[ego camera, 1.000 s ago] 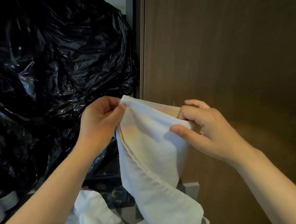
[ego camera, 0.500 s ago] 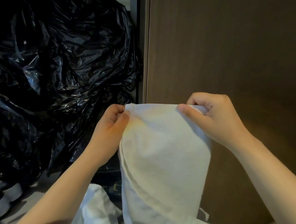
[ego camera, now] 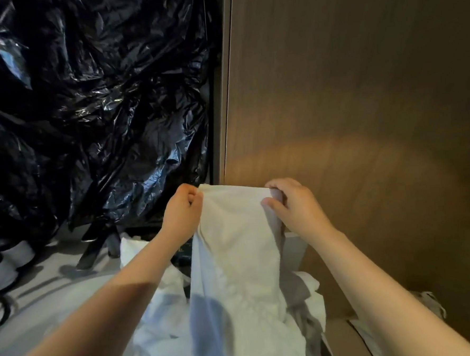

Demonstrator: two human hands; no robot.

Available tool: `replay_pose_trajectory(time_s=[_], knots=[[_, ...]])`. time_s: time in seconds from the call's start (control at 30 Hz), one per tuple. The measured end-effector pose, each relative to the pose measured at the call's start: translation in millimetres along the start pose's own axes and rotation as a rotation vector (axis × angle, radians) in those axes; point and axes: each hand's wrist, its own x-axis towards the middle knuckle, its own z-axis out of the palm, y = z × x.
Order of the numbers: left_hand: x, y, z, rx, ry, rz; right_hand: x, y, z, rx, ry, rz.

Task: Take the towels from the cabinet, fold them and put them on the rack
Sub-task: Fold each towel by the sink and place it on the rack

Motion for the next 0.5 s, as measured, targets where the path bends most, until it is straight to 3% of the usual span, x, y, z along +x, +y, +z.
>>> replay_pose_trajectory(time_s=[0.23, 0.33, 0.4, 0.5], knots=[[-5, -28, 0, -0.049, -0.013, -0.151, -61, 4, 45, 0.403, -0.137, 0.240], [-18, -30, -10, -0.354, -0.213, -0.194, -82, 1, 60, 0.431, -0.143, 0.317], [-30, -33, -15, -0.655, -0.415, -0.333, -94, -3, 67, 0.437, -0.113, 0.316], [-58, -51, -14, -0.730, -0.567, -0.527, -111, -10, 77, 0.451, -0.123, 0.316]])
